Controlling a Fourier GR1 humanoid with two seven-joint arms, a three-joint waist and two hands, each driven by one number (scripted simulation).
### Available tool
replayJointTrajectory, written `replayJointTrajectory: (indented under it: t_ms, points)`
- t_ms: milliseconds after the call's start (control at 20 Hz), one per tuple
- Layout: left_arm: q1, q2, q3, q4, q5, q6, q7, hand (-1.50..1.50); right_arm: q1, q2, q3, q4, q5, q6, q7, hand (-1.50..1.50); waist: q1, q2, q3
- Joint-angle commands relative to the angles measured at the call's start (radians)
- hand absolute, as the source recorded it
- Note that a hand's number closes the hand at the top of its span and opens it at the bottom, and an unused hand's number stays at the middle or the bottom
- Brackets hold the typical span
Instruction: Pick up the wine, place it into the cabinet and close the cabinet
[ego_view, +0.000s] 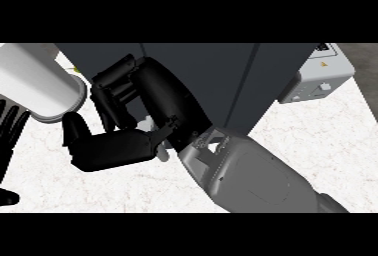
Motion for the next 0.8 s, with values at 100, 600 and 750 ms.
replayJointTrajectory:
  t_ms: [100, 600, 750]
  points:
    - [-0.003, -0.043, 0.023, 0.016, -0.029, -0.004, 0.006, -1.5, 0.052, -0.003, -0.082, 0.079, 0.006, 0.083, -0.043, 1.5, -0.013, -0.002, 0.001]
    - [-0.071, -0.029, 0.07, 0.113, -0.026, -0.083, 0.026, -1.5, -0.06, -0.041, -0.244, 0.34, 0.018, 0.224, -0.149, 1.5, -0.014, 0.002, 0.0]
    - [-0.027, -0.03, 0.065, 0.015, -0.02, -0.057, 0.044, -1.5, 0.009, -0.084, -0.242, 0.435, 0.038, 0.31, -0.296, 1.5, 0.004, 0.005, 0.001]
